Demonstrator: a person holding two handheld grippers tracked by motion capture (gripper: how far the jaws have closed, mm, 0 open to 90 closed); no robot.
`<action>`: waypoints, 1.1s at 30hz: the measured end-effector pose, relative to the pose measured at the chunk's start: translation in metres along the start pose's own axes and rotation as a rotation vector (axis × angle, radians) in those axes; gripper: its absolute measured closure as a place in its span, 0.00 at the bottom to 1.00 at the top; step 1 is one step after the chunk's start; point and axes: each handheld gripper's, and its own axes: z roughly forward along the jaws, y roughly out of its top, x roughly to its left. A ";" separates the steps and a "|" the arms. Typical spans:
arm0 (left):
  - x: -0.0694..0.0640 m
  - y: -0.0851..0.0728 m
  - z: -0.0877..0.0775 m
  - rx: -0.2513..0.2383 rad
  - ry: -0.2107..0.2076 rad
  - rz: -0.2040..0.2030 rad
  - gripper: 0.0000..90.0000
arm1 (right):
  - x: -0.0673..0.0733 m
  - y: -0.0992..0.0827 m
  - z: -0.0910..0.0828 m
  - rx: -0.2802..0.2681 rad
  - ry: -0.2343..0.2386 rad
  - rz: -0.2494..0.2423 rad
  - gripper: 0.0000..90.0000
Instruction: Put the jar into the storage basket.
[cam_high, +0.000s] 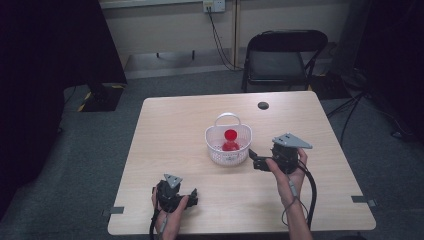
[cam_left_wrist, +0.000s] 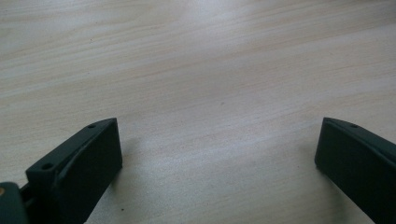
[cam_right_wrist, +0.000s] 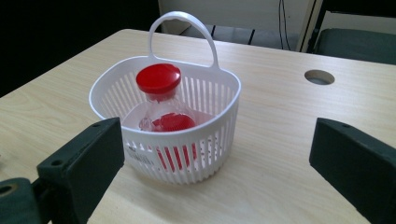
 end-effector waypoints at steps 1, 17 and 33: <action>0.000 0.000 0.000 0.000 0.000 0.000 0.01 | -0.001 -0.002 -0.002 -0.001 -0.004 0.007 0.02; 0.000 0.000 0.000 0.000 0.000 -0.001 0.01 | -0.019 -0.042 -0.032 0.017 -0.070 0.061 0.03; 0.000 0.000 0.000 0.000 0.001 -0.001 0.01 | -0.018 -0.071 -0.046 0.045 -0.115 0.075 0.04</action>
